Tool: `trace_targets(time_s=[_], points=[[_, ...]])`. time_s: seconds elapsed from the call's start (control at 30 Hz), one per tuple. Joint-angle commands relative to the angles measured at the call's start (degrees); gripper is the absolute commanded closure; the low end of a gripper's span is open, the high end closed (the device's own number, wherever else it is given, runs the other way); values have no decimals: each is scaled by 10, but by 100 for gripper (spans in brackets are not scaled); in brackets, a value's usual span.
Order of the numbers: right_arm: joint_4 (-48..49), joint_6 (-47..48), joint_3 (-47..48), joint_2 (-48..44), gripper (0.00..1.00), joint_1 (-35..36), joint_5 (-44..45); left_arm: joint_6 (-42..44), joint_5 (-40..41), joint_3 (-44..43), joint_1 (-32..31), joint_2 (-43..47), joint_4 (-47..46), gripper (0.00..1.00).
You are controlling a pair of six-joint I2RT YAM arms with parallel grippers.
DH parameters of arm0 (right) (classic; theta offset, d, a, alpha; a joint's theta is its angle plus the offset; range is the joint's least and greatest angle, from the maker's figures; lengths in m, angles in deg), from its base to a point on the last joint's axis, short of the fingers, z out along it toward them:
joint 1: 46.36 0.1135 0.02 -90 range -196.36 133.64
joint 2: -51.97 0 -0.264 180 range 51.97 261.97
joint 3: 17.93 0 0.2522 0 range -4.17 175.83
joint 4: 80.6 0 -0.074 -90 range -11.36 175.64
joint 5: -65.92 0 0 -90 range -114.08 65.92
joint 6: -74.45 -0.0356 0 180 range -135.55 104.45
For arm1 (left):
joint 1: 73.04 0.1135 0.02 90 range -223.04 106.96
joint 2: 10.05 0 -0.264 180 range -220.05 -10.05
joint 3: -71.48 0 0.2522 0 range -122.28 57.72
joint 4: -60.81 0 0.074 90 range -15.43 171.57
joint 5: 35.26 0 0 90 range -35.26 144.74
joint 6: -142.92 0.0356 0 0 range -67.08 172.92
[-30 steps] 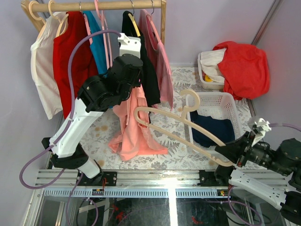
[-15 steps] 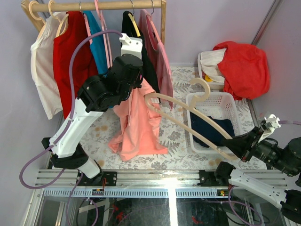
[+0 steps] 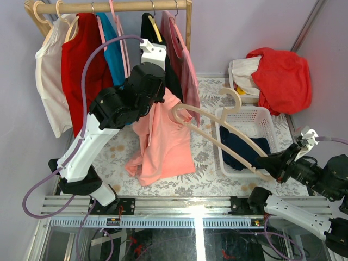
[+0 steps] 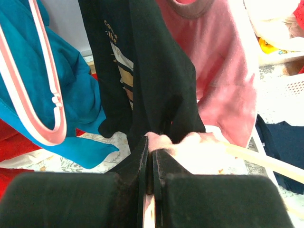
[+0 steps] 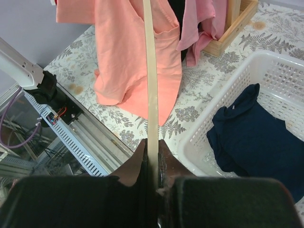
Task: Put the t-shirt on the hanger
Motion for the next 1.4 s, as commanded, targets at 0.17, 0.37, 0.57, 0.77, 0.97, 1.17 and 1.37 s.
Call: trace_targets(time_s=[0.17,0.37,0.57,0.77,0.97,1.17,1.37], points=[[102,35,-40,-39,100,2,-72,25,-72,-18,3,5,-25,100],[121,34,-49,-67,100,2,-87,25,-121,-51,3,6,-20,100],[166,29,-98,-113,100,2,-83,17,-218,-73,4,16,-35,100],[213,30,-169,-166,100,2,-65,9,-307,-94,4,26,-53,100],[245,45,-181,-245,100,2,-74,-2,-332,-107,3,41,-70,99],[258,49,-169,-271,100,2,-123,-13,-370,-113,3,44,-89,99],[281,52,-169,-260,100,3,-154,-17,-384,-100,3,59,-97,98]])
